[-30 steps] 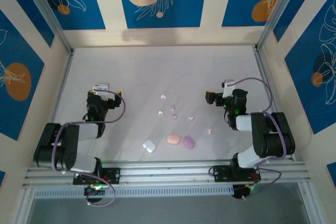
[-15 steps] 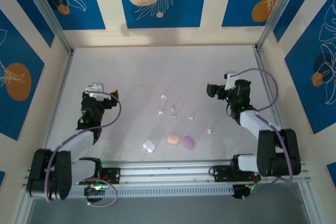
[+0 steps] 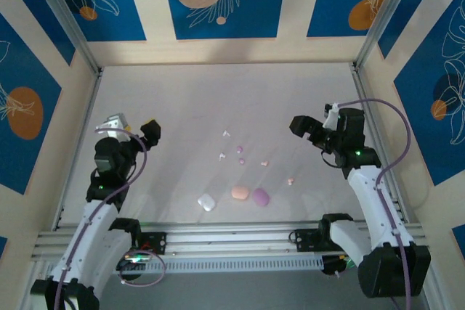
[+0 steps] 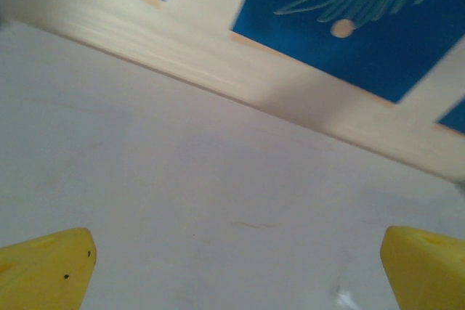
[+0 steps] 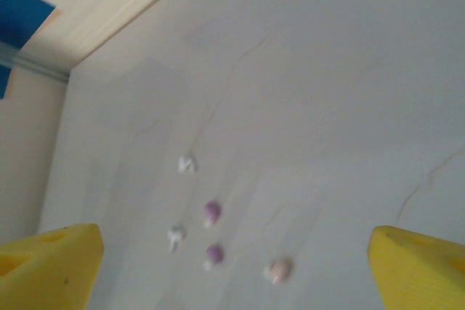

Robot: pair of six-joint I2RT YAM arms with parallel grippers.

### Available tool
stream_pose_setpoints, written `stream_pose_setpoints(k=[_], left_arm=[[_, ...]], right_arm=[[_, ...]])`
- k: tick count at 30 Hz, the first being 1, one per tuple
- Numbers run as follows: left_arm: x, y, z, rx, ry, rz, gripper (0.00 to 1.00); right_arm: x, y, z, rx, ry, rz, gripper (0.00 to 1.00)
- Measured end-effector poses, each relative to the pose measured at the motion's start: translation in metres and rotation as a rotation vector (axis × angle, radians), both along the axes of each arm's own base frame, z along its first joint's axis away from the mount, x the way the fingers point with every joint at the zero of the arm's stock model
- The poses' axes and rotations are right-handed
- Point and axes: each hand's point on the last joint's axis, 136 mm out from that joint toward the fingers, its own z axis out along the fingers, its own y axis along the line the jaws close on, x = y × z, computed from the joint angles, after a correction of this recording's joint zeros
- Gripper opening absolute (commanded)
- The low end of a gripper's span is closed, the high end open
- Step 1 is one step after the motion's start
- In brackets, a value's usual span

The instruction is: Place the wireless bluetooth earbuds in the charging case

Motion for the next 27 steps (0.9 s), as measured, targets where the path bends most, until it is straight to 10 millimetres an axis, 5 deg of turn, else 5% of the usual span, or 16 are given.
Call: stream_pose_setpoints(k=[9, 17, 27], left_arm=[[-0.024, -0.064, -0.057, -0.165, 0.345, -0.233, 1.00], [-0.070, -0.120, -0.045, -0.105, 0.391, -0.432, 1.00], [-0.094, -0.152, -0.069, -0.030, 0.482, -0.512, 1.00]], right_arm=[[-0.061, 0.053, -0.031, 0.023, 0.241, 0.207, 0.79], [-0.082, 0.091, -0.057, -0.095, 0.399, 0.368, 0.74], [-0.095, 0.093, -0.069, -0.161, 0.448, 0.381, 0.70]])
